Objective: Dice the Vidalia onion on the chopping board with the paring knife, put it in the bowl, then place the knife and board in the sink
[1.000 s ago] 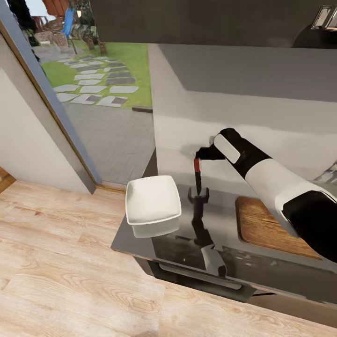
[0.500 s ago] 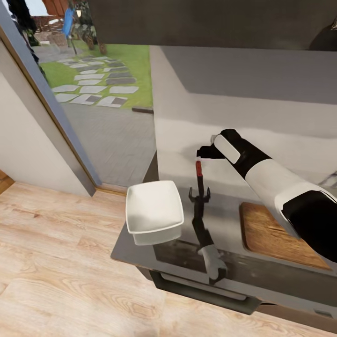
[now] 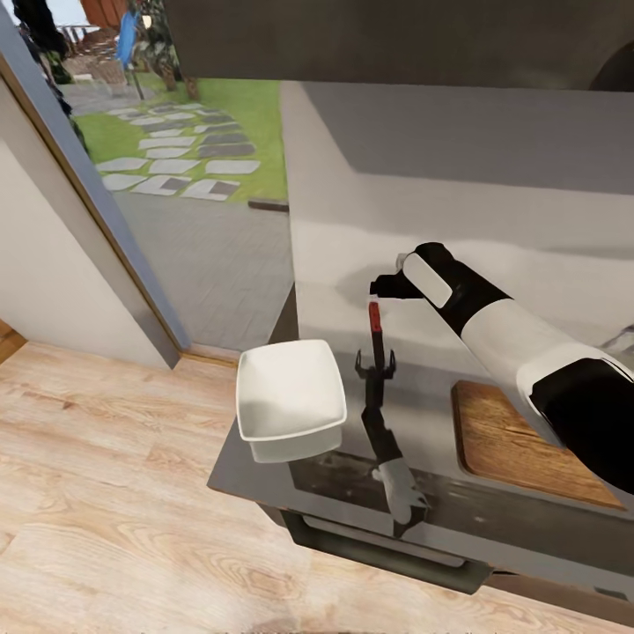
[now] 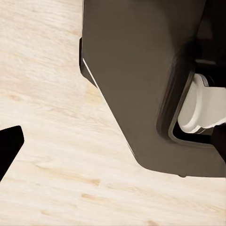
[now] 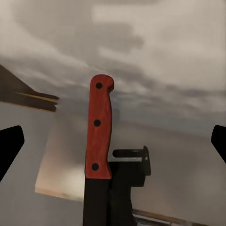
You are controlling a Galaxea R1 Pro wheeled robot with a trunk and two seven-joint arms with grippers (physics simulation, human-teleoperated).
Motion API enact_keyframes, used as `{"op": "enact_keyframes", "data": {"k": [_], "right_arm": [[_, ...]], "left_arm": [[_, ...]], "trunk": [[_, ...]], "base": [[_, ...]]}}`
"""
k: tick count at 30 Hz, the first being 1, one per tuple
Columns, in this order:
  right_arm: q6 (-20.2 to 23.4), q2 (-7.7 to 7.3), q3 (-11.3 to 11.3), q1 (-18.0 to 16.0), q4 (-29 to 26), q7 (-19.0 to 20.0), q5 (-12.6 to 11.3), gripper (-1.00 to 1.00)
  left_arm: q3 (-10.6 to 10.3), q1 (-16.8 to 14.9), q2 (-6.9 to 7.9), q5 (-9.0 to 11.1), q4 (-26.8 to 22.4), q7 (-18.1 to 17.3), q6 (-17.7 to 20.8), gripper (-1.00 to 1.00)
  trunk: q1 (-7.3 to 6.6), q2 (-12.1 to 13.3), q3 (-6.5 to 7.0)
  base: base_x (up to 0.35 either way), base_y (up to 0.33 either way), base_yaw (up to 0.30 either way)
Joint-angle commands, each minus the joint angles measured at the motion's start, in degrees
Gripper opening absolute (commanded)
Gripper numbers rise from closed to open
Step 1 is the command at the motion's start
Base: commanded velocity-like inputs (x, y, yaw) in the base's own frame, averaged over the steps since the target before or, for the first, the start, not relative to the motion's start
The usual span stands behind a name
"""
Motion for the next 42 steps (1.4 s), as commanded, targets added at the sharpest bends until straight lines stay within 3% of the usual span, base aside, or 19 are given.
{"op": "enact_keyframes", "data": {"k": [1,18,42], "right_arm": [[0.10,-0.07,0.44,-0.06,-0.11,-0.46,-0.61,1.00],[0.10,-0.07,0.47,-0.06,-0.11,-0.43,-0.60,1.00],[0.10,-0.07,0.44,-0.06,-0.11,-0.43,-0.61,1.00]], "left_arm": [[0.28,0.03,-0.04,0.08,-0.09,0.02,-0.07,1.00],[0.28,0.03,-0.04,0.08,-0.09,0.02,-0.07,1.00],[0.28,0.03,-0.04,0.08,-0.09,0.02,-0.08,1.00]], "trunk": [[0.03,-0.09,-0.15],[0.03,-0.09,-1.54],[0.03,-0.09,-2.93]], "base": [[0.000,0.000,0.000],[0.094,0.064,0.000],[0.006,0.003,0.000]]}}
